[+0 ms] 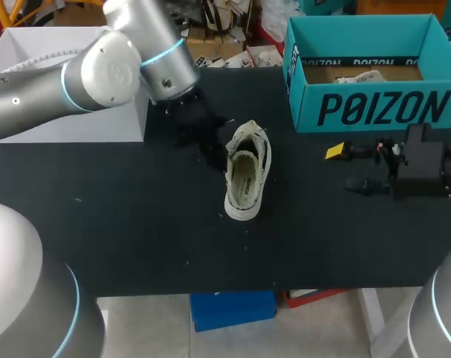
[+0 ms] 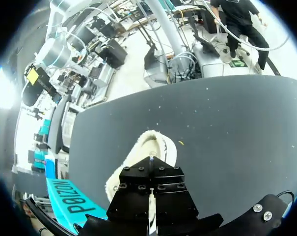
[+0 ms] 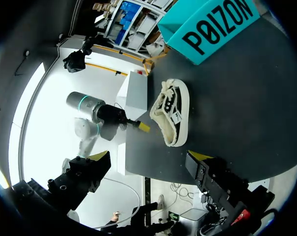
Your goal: Take the shoe out of the shoebox, open the shoe tongue, remove and reinsert the insole, then place the shoe into the shoebox
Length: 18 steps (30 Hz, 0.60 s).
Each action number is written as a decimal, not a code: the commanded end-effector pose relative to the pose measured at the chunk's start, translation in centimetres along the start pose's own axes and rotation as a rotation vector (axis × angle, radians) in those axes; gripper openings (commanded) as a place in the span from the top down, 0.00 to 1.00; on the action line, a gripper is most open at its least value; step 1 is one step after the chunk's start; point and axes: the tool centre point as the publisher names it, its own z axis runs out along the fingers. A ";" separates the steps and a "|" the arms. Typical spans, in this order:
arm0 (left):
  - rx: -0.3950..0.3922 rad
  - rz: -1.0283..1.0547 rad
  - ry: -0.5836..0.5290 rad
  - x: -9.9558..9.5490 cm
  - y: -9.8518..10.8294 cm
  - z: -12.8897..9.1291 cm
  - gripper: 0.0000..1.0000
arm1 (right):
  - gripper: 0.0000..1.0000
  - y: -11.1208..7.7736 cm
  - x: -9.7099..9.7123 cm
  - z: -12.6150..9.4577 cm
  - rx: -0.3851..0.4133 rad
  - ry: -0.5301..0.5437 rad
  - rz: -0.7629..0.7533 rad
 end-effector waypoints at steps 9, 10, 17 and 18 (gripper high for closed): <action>-0.105 -0.335 -0.322 6.0 -3.3 -7.3 0.00 | 0.00 0.0 0.0 0.0 0.000 -0.001 0.001; -0.105 -0.335 -0.322 6.0 -3.3 -7.3 0.00 | 0.00 0.0 0.0 0.0 0.000 -0.001 0.001; -0.105 -0.335 -0.322 6.0 -3.3 -7.3 0.00 | 0.00 0.0 0.0 0.0 0.000 -0.001 0.001; -0.105 -0.335 -0.322 6.0 -3.3 -7.3 0.00 | 0.00 0.0 0.0 0.0 0.000 -0.001 0.001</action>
